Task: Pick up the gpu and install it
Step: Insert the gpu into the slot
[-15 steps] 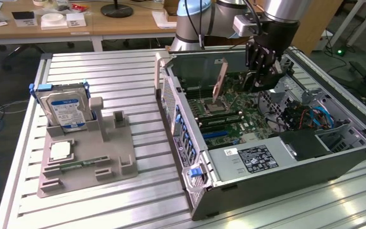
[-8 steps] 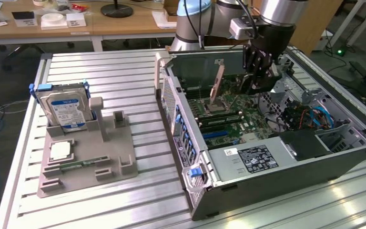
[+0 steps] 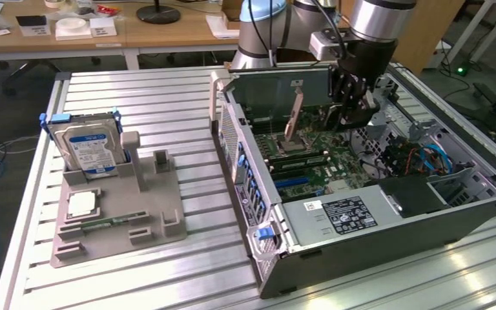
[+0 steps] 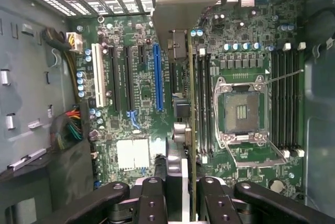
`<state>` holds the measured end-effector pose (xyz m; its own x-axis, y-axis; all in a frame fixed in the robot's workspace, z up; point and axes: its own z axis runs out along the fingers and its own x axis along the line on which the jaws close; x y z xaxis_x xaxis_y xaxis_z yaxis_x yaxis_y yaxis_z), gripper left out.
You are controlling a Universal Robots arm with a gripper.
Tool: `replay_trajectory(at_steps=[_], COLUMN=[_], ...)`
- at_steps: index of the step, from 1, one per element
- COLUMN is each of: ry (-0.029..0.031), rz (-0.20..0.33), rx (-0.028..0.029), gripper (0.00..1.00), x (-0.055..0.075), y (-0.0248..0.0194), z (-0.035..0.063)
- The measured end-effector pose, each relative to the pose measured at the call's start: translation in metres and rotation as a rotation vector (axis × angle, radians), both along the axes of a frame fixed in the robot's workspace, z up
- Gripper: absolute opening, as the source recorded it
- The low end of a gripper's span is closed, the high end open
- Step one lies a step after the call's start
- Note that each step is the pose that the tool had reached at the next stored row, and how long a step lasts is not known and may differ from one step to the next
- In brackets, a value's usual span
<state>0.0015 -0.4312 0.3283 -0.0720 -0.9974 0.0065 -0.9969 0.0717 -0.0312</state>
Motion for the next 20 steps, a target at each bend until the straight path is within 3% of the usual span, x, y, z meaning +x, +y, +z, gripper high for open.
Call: replay_trajectory(at_steps=[7, 14, 20], ry=[-0.0002, -0.0002, -0.0001], rz=[0.0, 0.017, 0.023], rx=[0.0, -0.0001, -0.0001], gripper=[0.28, 0.28, 0.28], x=[-0.01, -0.011, -0.021], y=[0.0, -0.0032, -0.0033], z=[-0.0125, -0.0189, -0.0252])
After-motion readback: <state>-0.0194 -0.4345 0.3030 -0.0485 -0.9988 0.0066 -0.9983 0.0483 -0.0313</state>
